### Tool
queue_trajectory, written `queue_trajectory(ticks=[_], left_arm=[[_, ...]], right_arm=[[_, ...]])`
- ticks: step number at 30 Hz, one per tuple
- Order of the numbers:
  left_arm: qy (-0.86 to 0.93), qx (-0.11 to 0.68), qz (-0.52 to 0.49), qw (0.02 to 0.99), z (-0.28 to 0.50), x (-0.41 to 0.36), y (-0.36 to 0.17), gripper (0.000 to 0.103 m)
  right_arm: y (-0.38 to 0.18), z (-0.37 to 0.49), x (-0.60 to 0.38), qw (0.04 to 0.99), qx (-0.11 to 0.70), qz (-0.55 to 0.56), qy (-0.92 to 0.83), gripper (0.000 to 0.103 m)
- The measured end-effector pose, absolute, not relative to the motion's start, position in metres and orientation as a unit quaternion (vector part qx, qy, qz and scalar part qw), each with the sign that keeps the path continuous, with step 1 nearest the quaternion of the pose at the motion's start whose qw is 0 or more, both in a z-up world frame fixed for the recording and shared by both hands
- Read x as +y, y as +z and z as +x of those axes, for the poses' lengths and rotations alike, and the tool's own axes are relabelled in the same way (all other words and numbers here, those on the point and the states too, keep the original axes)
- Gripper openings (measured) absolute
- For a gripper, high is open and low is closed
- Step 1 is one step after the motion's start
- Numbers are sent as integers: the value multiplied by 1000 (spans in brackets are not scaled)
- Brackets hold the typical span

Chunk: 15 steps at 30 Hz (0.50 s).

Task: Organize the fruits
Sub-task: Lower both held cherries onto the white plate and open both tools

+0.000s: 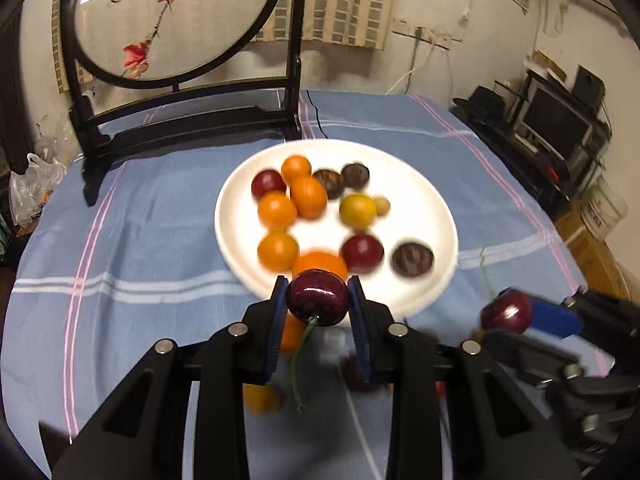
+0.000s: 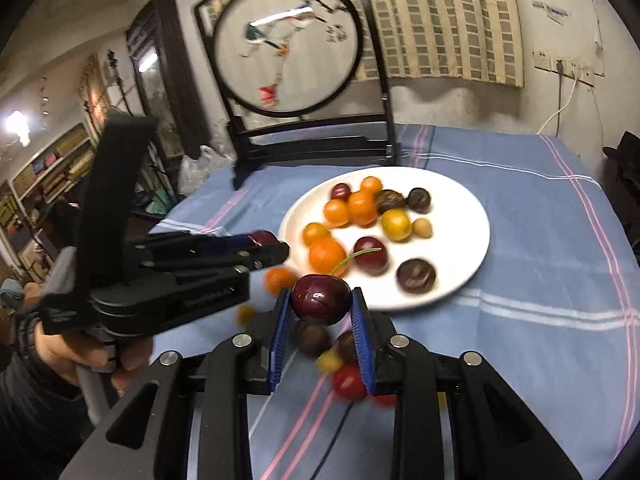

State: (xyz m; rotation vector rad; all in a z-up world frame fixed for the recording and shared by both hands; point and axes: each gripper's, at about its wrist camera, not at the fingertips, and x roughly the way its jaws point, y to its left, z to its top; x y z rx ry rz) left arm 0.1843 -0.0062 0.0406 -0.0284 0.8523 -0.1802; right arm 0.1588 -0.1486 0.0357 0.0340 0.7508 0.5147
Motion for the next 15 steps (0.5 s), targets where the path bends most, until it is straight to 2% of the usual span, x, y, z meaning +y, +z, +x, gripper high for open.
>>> queue_trajectory(ticks=[8,9,10,11,12,15], left_arm=[[-52,445,-22,894,261,-13,15,29],[-50,451,-25,891,264,-12,10,30],[-45,451,-29,891,267,-11,6,37],[-37,443,-29,895,268,-11,6,47],[-28,440,-31,897,266,-10,5,55],[-38,438,-49,897,256,-7,7,56]], right_arm=[[-6,227,-149,888,403,40,217,31],[-8,230,-151,889,401,50,215,34],[-10,232,-153,889,400,59,213,41],[-11,232,-157,891,397,70,208,56],[-12,231,-159,891,397,73,207,56],[-8,223,-164,893,392,65,211,56]])
